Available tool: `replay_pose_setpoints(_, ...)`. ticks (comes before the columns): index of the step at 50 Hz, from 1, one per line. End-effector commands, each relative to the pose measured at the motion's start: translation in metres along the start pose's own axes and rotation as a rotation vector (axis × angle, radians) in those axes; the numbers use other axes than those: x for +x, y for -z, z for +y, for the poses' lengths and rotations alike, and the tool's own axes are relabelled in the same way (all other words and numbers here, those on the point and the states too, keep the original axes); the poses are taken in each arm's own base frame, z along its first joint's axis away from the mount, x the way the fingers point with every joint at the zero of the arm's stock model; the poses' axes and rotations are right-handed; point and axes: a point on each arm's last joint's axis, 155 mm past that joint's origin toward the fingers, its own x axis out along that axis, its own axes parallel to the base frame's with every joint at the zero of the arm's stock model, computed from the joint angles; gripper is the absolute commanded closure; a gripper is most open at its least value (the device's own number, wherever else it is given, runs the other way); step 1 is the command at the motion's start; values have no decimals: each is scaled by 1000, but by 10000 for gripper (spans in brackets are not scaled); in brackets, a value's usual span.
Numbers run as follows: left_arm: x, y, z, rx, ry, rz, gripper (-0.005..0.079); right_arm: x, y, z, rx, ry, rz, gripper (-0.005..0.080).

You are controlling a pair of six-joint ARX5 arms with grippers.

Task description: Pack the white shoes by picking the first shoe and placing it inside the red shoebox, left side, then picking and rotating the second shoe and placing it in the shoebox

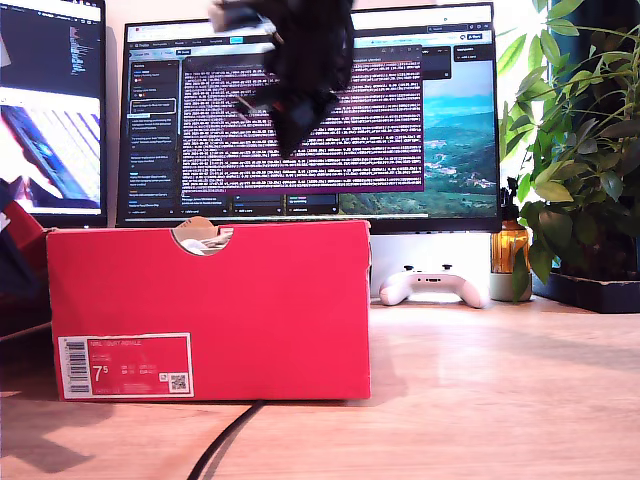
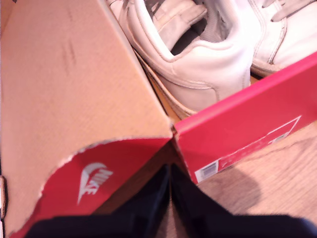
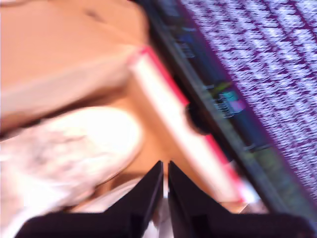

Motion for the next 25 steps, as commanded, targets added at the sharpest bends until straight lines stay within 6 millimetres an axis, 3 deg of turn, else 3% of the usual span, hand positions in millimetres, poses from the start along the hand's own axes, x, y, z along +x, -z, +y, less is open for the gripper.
replay_pose_setpoints(1,0,-6,0,-8,4,-15,761,-20,-6,-15,42,17,-17,762)
replay_pose_setpoints(18,-9,-18,-1,-9,11,-67,761,-27,28,-22,232,-52,93,762)
replay_pose_setpoints(25,-22,-25,-1,-11,14,-110,761,-29,43,-41,317,-45,117,762)
